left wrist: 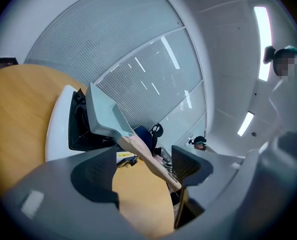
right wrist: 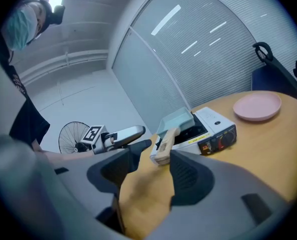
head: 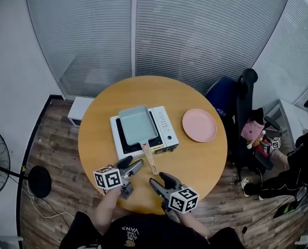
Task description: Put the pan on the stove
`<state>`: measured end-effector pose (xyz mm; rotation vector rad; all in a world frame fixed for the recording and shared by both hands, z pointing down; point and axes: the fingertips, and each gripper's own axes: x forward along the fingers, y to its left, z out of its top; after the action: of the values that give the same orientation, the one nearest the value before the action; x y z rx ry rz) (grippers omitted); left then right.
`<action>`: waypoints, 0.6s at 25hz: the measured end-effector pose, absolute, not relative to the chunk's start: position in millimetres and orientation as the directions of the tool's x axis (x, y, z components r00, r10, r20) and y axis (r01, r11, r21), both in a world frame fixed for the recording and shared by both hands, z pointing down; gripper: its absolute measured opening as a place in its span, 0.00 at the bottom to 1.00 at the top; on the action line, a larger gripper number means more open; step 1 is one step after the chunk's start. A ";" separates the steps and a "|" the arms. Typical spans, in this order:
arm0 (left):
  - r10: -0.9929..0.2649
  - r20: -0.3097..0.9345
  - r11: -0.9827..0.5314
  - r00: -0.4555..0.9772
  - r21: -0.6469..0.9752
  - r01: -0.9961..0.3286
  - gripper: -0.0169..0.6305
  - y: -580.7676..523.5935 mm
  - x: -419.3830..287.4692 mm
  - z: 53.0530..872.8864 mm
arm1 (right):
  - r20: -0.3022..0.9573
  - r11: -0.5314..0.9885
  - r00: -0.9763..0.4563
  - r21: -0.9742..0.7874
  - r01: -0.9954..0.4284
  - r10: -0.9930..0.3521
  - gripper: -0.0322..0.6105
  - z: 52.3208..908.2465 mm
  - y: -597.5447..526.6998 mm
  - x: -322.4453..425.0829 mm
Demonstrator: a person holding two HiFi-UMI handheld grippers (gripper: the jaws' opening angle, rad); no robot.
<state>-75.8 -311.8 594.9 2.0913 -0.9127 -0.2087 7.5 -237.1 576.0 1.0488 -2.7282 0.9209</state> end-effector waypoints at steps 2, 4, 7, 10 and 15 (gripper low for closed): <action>-0.708 0.159 -0.391 0.688 0.723 -0.570 0.54 -303.4 -80.8 587.5 | 0.265 0.611 -0.779 -0.499 -0.615 -0.568 0.40 571.9 -231.6 10.2; -0.747 0.151 -0.377 0.648 0.706 -0.600 0.54 -295.0 -82.8 580.6 | 0.263 0.640 -0.798 -0.485 -0.595 -0.542 0.40 568.4 -227.8 14.4; -0.789 0.128 -0.372 0.601 0.679 -0.633 0.53 -277.2 -74.9 569.0 | 0.260 0.685 -0.818 -0.450 -0.573 -0.513 0.40 559.2 -220.2 27.4; -0.816 0.097 -0.384 0.569 0.644 -0.662 0.53 -257.1 -63.2 554.6 | 0.247 0.715 -0.830 -0.423 -0.557 -0.500 0.40 550.0 -208.4 40.4; -0.854 0.084 -0.375 0.514 0.586 -0.719 0.35 -218.9 -41.4 540.7 | 0.250 0.746 -0.844 -0.395 -0.537 -0.475 0.27 547.9 -178.6 64.3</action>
<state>-41.4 -218.9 540.7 2.1914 -1.2791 -0.3127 64.3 -178.6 547.9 0.8184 -2.8088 0.6970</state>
